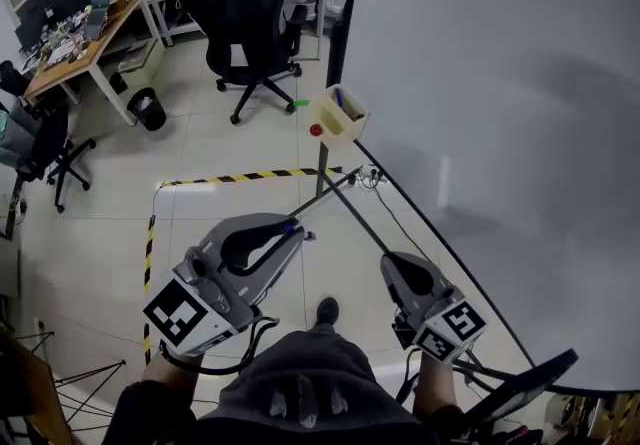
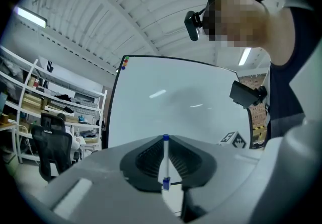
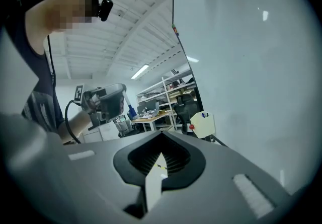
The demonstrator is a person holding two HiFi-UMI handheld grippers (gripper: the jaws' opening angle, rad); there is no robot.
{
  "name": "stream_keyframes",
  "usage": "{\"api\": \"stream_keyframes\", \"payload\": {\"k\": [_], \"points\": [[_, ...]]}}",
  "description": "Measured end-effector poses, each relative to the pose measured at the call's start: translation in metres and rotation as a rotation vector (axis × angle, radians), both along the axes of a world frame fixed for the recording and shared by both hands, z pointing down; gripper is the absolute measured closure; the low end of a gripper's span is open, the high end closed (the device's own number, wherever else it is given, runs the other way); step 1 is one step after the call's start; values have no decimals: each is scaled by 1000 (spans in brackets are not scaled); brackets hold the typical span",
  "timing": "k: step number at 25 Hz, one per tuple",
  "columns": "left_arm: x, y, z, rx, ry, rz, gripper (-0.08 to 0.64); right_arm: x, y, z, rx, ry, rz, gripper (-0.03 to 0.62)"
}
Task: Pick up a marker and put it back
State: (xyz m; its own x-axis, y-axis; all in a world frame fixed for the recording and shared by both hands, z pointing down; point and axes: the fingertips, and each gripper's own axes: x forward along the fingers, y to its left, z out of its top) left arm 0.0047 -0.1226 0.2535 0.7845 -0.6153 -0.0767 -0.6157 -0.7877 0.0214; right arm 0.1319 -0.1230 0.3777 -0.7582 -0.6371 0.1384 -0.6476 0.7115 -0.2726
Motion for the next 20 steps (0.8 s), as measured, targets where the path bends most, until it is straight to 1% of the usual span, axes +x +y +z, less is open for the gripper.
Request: {"api": "stream_keyframes", "payload": {"k": [3,6,8,12,15,20], "points": [[13,-34,-5,7,-1,-26,525,1,-30,-3,-2,-7,-61,591],[16,-59,-6,1,5,-65,525,-1,-60,-7,16,16,-106,591],[14,-74,-6,-2,5,-79,525,-5,-74,-8,26,9,-118,591],[2,-107,-6,3,20,-97,525,-13,-98,-1,7,14,-119,591],[-9,-132,-1,-1,34,-81,525,-20,-115,4,-9,34,-104,591],[-22,-184,8,-10,61,9,525,-40,-155,3,-9,77,-42,591]]}}
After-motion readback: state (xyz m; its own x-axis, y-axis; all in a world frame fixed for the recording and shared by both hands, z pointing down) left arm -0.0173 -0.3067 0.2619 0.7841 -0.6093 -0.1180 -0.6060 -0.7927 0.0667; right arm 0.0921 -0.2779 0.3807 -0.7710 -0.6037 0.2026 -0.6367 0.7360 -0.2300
